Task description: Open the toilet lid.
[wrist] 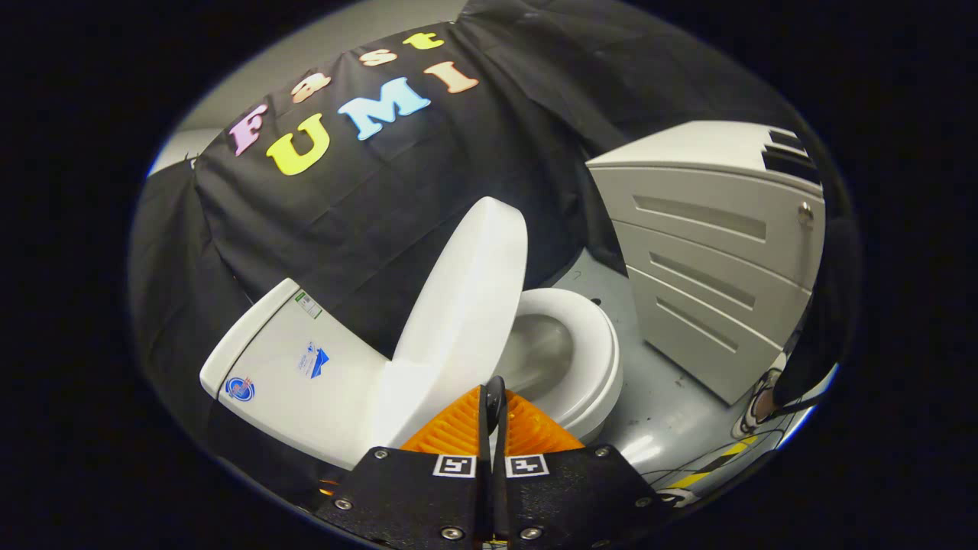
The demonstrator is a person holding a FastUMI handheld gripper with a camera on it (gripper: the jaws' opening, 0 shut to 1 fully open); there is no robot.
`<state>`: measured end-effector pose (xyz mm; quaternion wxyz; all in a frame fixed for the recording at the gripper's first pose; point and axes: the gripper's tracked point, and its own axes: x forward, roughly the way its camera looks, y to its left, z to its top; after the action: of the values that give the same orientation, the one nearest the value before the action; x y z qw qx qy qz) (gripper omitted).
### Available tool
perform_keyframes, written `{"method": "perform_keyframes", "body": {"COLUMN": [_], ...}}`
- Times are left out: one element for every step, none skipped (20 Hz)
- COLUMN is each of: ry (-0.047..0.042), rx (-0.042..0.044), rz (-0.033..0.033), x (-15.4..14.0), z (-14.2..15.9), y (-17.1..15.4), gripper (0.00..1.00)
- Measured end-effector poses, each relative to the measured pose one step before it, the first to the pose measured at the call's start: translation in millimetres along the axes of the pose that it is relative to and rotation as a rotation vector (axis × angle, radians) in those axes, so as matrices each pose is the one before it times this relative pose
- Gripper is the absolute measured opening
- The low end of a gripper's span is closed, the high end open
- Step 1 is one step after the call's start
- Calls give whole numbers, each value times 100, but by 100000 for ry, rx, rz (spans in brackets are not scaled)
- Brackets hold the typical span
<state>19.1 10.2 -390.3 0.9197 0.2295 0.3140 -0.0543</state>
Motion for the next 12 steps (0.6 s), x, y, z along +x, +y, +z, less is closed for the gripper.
{"method": "perform_keyframes", "body": {"ry": [-534,-510,-130,-147,-138,-322,-555,-679,-440,-545,-369,-420], "rx": [-3020,-2397,-2206,-2085,-2008,-1703,-1512,-1055,-1936,-1757,-1634,-1251], "rz": [-143,-246,-580,-760,-782,-557,-325,-189,54,-312,-153,23], "x": [-210,-265,-176,-118,-174,-95,-152,-218,-166,-99,-89,-217], "z": [480,249,293,84,263,132,278,208,252,216,294,198], "y": [788,600,465,306,321,333,474,395,448,390,429,443], "gripper": [0,0,0,0,0,0,0,0,0,0,0,0]}}
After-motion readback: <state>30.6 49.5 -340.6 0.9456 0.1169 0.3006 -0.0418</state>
